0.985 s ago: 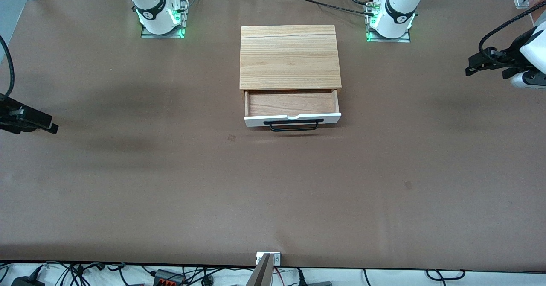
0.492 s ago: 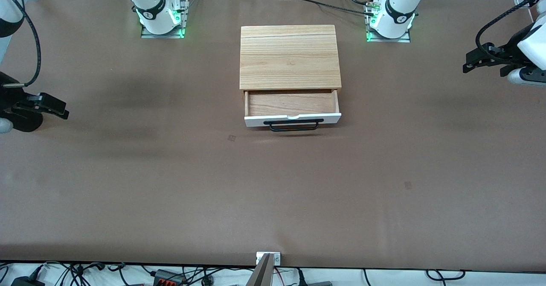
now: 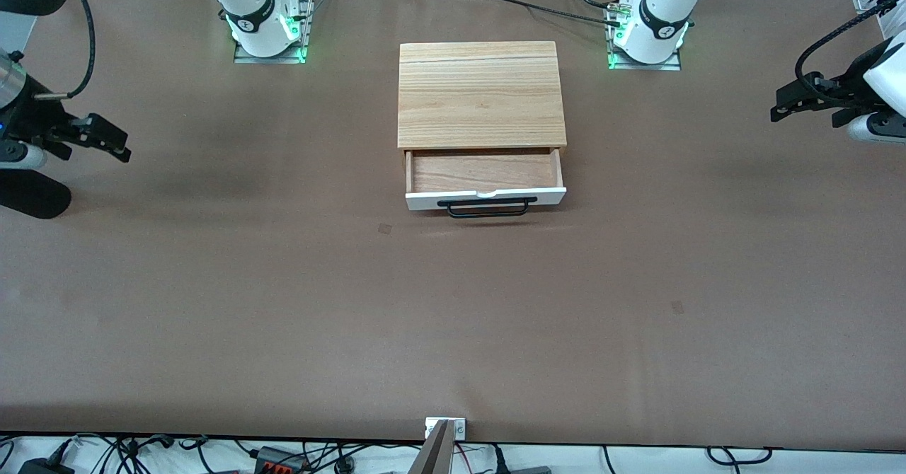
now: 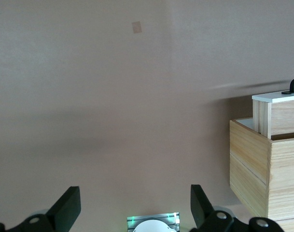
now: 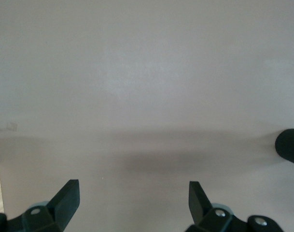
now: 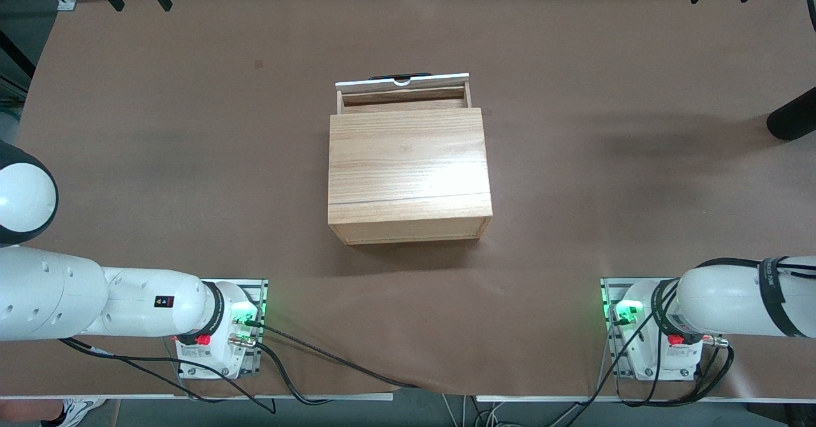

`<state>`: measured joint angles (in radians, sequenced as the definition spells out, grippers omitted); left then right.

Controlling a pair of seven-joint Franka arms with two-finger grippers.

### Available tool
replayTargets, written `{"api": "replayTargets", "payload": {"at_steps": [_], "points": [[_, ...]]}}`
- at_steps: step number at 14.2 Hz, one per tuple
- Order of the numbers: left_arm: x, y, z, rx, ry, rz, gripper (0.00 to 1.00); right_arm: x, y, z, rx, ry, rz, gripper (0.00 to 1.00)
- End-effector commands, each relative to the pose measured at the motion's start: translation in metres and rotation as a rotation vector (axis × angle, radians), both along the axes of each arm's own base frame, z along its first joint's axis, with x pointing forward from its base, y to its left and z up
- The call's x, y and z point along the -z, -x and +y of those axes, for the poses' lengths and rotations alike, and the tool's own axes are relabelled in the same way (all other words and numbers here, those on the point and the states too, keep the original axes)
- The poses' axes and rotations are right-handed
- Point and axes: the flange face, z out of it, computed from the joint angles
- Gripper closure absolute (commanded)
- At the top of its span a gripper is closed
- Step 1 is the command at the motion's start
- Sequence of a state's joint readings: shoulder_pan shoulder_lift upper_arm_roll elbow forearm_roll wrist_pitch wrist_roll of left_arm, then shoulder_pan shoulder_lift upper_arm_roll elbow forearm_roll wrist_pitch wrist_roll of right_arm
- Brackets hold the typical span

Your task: Pull top drawer with both arms simultaneously

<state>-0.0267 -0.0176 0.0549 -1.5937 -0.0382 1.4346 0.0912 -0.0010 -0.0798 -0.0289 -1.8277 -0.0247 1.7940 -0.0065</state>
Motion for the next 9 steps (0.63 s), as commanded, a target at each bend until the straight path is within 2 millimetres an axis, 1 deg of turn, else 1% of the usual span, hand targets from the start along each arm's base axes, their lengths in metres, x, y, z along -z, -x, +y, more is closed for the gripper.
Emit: {"api": "replayTargets", "payload": {"at_steps": [1, 4, 6, 9], "points": [[-0.0046, -0.004, 0.002, 0.003, 0.014, -0.009, 0.0, -0.0087, 0.0098, 0.0019, -0.007, 0.013, -0.007, 0.0], [-0.0046, -0.004, 0.0021, 0.003, 0.014, -0.009, 0.0, -0.0135, 0.012, 0.0007, -0.046, 0.017, 0.025, 0.0], [-0.0047, -0.0041, 0.0021, 0.002, 0.014, -0.01, 0.0, -0.0128, 0.0156, -0.001, -0.039, 0.016, 0.048, 0.0], [-0.0039, -0.0046, 0.0021, 0.002, 0.014, -0.009, 0.0, -0.0135, 0.0146, 0.0026, -0.031, 0.013, 0.039, 0.0]]}}
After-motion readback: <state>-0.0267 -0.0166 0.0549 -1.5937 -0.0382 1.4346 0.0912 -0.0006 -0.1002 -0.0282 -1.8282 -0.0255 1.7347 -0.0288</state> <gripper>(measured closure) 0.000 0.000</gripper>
